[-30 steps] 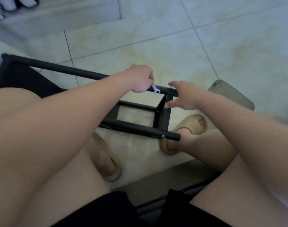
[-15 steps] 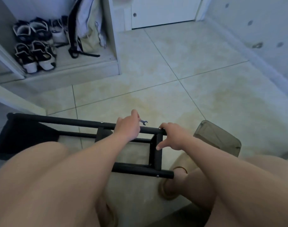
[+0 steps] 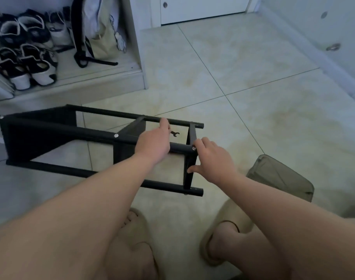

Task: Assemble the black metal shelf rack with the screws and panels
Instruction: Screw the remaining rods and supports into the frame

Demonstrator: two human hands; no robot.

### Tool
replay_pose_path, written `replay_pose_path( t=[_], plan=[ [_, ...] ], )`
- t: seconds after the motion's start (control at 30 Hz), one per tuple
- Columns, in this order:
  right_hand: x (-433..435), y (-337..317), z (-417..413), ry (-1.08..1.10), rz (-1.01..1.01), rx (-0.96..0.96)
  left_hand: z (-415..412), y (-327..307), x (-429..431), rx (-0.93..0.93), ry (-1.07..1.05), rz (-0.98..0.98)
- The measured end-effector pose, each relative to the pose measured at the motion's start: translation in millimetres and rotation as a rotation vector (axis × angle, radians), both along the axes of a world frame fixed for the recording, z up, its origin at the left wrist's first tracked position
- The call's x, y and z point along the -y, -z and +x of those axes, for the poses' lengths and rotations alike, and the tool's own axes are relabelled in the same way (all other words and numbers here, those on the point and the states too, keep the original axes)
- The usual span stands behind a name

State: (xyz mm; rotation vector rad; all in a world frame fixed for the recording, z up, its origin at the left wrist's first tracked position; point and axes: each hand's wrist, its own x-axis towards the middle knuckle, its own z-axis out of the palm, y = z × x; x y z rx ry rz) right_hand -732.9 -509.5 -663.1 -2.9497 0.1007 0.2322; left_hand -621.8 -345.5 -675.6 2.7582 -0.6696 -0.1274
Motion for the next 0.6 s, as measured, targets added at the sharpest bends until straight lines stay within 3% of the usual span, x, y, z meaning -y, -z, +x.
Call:
replay_pose_path(
  t=[0.27, 0.6],
  plan=[
    [12, 77, -5, 0.022, 0.183, -0.133, -18, 80, 0, -0.349, -0.041, 0.032],
    [16, 108, -21, 0.078, 0.229, -0.279, -26, 104, 12, -0.525, -0.009, 0.106]
  ],
)
